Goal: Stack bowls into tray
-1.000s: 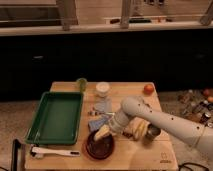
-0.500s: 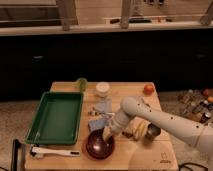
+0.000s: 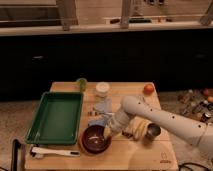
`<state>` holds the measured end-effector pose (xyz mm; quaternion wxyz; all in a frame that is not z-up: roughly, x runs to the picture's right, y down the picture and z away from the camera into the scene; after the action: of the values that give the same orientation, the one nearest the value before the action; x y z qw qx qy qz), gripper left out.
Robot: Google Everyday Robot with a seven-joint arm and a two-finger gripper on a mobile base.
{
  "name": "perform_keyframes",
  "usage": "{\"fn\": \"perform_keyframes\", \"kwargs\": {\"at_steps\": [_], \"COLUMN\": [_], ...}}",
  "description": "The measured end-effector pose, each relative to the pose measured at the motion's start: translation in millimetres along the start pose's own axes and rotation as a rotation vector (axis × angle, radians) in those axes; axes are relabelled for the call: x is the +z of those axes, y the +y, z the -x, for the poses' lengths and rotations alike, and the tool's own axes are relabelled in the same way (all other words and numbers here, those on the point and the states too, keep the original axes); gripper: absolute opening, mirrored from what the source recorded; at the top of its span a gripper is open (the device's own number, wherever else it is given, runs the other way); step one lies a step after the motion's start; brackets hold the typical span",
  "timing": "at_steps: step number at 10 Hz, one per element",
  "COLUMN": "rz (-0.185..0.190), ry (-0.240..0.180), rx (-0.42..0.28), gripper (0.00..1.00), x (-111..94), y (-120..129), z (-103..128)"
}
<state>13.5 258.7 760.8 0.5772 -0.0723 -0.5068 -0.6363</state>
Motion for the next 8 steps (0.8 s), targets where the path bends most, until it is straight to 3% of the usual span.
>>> {"fn": "perform_keyframes", "kwargs": {"at_steps": [4, 8], "rz": [0.012, 0.049], "ry": [0.024, 0.031], "rx": [-0.013, -0.045], "gripper": [0.0, 0.0], "x": [-17.8, -38.3], "y": [-17.3, -38.0], "z": [-0.4, -7.6]}}
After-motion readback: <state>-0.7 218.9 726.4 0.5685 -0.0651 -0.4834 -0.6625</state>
